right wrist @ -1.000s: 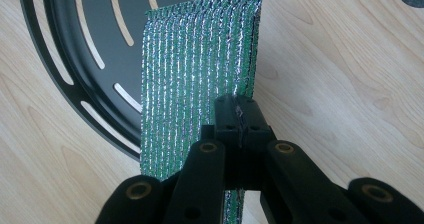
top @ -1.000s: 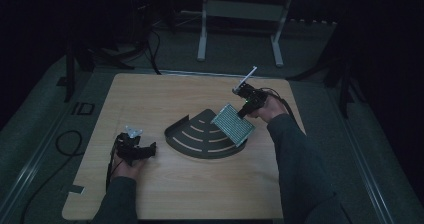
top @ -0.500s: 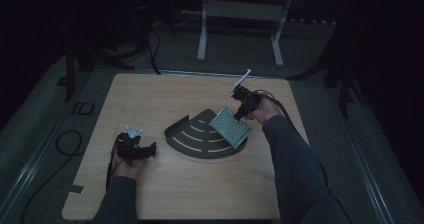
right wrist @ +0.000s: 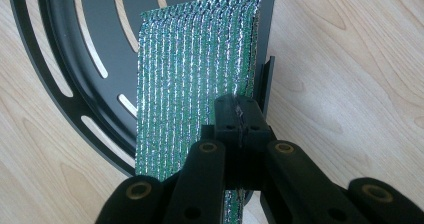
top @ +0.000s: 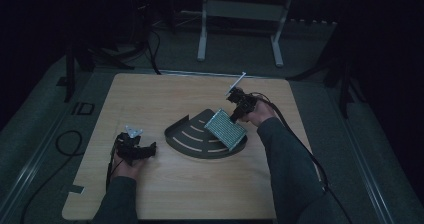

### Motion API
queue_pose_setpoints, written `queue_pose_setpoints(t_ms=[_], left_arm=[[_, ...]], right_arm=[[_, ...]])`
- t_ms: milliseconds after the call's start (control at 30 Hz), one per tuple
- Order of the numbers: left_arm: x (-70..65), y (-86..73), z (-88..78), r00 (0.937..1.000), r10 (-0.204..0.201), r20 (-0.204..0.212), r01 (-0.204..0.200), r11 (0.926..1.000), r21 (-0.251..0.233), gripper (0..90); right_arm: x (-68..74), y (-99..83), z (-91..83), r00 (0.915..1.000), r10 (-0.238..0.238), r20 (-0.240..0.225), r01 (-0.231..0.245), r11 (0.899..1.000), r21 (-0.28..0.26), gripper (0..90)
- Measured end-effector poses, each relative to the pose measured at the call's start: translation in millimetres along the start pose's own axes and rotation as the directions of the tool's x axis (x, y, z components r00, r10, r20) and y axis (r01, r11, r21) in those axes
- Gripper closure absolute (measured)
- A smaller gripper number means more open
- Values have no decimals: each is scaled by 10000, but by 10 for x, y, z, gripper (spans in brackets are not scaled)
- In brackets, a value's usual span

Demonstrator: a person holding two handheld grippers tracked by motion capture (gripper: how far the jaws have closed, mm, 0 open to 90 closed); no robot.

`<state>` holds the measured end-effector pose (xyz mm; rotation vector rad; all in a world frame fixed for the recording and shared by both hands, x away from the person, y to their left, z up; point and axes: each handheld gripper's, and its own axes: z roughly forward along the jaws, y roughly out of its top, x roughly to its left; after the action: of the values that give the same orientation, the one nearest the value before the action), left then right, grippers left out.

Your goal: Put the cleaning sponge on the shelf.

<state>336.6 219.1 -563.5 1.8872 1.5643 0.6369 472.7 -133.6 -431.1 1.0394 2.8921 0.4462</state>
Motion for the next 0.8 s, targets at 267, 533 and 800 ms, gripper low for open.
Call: queue_pose_setpoints(t_ms=[267, 533, 800], left_arm=[[0, 0, 0, 10000, 5, 3, -5, 10000, 1, 136], [1, 1, 0, 10000, 15, 1, -15, 10000, 10, 136], [1, 1, 0, 10000, 8, 3, -8, 10000, 3, 136]], right_arm=[[-26, 19, -1, 9998, 189, 58, -189, 9998, -115, 896], [-15, 26, 37, 9995, 184, 246, -183, 9998, -41, 896], [24, 36, 134, 9997, 87, 230, -88, 9999, 60, 896]])
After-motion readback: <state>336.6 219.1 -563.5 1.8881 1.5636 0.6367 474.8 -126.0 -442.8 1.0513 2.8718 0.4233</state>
